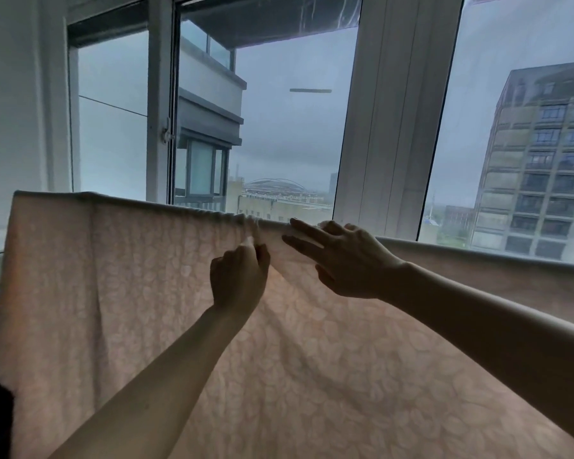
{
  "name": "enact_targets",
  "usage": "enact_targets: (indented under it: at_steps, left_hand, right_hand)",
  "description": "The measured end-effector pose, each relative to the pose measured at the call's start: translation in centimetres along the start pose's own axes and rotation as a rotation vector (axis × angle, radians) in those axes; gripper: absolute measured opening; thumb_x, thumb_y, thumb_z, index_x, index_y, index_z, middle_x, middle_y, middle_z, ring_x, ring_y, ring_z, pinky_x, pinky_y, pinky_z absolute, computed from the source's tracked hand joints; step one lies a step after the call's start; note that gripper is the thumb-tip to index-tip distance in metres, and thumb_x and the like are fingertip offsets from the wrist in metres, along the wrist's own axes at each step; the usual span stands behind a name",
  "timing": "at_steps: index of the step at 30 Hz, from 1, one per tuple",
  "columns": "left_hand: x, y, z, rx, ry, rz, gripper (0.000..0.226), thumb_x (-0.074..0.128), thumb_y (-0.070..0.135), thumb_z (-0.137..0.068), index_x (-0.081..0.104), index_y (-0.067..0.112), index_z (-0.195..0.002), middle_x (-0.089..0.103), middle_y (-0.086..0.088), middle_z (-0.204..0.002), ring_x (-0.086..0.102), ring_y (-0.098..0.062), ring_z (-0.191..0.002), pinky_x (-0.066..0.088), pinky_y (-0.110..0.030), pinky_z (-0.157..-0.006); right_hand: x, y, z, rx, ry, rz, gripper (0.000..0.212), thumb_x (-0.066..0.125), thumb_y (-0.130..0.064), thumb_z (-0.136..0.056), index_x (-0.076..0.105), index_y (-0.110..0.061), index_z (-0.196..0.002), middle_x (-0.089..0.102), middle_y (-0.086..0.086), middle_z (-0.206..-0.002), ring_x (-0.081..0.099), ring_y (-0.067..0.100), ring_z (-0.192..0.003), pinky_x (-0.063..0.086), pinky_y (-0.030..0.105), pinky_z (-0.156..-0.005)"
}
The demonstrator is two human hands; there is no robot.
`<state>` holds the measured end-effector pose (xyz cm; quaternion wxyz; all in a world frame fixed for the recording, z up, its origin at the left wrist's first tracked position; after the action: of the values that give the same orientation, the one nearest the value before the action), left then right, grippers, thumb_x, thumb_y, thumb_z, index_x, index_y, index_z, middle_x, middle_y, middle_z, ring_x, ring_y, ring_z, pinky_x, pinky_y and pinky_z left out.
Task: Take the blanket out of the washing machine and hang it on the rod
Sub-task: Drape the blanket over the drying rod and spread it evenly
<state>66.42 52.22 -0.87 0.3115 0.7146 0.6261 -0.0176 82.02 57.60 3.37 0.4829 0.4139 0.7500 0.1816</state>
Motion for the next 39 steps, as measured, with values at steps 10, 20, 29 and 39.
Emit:
enact_targets:
  at_steps: [10,20,29,39]
  left_hand:
    - [0.8,2.1,-2.3,0.442,-0.018,-0.070,0.012,0.061,0.008,-0.090,0.069,0.001,-0.083,0.056,-0.013,-0.133,0.049,-0.029,-0.126,0.040,-0.043,-0.108]
    - [1.3,0.4,-2.9,0.303,0.115,-0.299,0.012,0.062,0.010,-0.088,0.071,0.004,-0.090,0.065,-0.010,-0.119,0.056,-0.035,-0.114,0.043,-0.052,-0.095]
    - [1.5,0.1,-2.3,0.274,0.091,-0.229,0.023,0.054,0.020,-0.094,0.068,0.009,-0.109,0.059,-0.008,-0.132,0.049,-0.033,-0.128,0.036,-0.063,-0.101]
    - [-2.1,-3.6,-4.6,-0.083,0.174,0.007,0.022,0.043,0.036,-0.097,0.055,0.018,-0.091,0.060,0.002,-0.080,0.060,-0.018,-0.074,0.050,-0.043,-0.085]
  right_hand:
    - [-0.6,0.2,2.4,0.060,-0.067,0.096,0.058,0.055,-0.034,-0.088,0.040,-0.029,-0.143,0.025,0.009,-0.156,0.055,0.026,-0.106,0.050,0.038,-0.076]
    - [-0.9,0.0,2.5,0.060,-0.058,0.091,0.068,0.058,-0.033,-0.086,0.031,-0.027,-0.148,0.030,0.014,-0.154,0.056,0.029,-0.105,0.051,0.041,-0.078]
    - [0.5,-0.9,-2.9,0.080,-0.022,0.023,0.070,0.051,-0.033,-0.088,0.021,-0.025,-0.151,0.032,0.008,-0.153,0.060,0.023,-0.095,0.047,0.029,-0.060]
    - [1.3,-0.9,-3.6,0.092,0.022,0.067,0.070,0.053,-0.030,-0.087,0.024,-0.028,-0.150,0.044,0.006,-0.146,0.063,0.026,-0.084,0.039,0.027,-0.049]
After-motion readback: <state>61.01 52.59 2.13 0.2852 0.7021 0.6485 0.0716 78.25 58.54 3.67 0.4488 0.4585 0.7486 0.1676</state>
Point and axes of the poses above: each hand's wrist, its own z-axis away from the middle knuckle, its own x-axis out of the palm, y = z × x, the point moved 5 cm from there along -z, towards the middle knuckle
